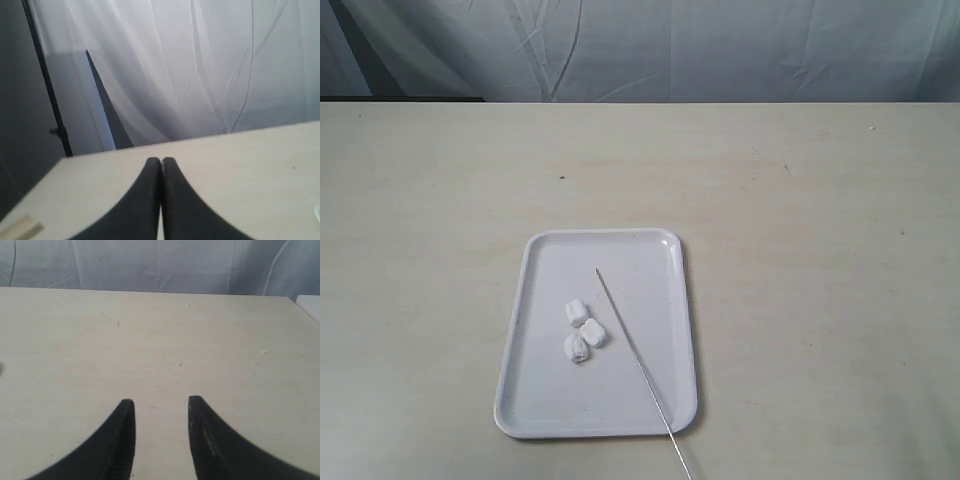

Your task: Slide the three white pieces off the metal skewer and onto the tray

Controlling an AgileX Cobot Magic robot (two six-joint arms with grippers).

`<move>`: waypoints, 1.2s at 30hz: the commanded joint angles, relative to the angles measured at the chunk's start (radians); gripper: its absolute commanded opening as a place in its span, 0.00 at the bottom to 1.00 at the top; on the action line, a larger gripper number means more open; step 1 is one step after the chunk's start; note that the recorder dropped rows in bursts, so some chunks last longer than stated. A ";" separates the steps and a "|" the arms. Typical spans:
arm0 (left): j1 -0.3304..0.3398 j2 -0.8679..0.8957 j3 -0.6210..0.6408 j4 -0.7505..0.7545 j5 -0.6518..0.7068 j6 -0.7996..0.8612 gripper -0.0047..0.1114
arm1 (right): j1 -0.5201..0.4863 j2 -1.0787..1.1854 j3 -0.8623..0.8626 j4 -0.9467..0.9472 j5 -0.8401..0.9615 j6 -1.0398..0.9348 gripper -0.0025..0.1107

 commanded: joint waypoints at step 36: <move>-0.001 -0.004 0.084 0.208 0.178 -0.384 0.04 | -0.007 -0.006 0.001 0.048 -0.017 -0.006 0.33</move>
